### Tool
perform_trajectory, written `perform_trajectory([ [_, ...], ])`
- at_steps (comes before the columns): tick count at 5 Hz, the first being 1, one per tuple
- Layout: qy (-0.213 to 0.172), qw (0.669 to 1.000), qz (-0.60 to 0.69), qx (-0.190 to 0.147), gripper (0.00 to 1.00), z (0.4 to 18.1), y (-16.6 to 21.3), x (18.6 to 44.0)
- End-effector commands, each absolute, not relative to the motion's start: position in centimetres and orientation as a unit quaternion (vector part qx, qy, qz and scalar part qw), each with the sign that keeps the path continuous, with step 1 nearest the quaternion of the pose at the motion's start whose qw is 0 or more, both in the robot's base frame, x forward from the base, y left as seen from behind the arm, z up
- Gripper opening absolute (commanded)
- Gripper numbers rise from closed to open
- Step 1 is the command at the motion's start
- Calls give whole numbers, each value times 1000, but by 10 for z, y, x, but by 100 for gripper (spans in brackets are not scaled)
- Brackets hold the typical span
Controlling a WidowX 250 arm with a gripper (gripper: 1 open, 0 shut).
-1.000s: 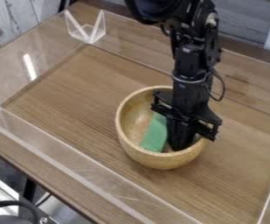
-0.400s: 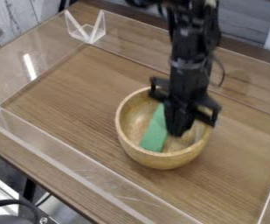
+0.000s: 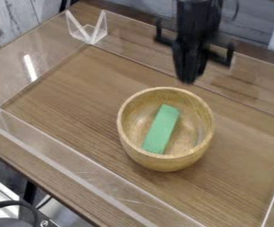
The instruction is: Remove the green block from inside the brown bowl and put it on the table
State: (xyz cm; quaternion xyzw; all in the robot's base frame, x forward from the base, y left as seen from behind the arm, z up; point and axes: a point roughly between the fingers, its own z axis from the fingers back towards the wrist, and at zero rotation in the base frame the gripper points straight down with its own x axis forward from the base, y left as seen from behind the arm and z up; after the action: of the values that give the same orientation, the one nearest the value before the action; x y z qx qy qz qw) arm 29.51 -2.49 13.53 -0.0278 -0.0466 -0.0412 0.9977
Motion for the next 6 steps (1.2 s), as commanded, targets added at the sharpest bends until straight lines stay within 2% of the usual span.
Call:
perform_trajectory([
  [1,-64,997,-47,-21,100,130,-22,292],
  [3,-38,997,-62,-11,100,92,-15,273],
  [6,-12,998,-67,-2,100,48,-13,266],
])
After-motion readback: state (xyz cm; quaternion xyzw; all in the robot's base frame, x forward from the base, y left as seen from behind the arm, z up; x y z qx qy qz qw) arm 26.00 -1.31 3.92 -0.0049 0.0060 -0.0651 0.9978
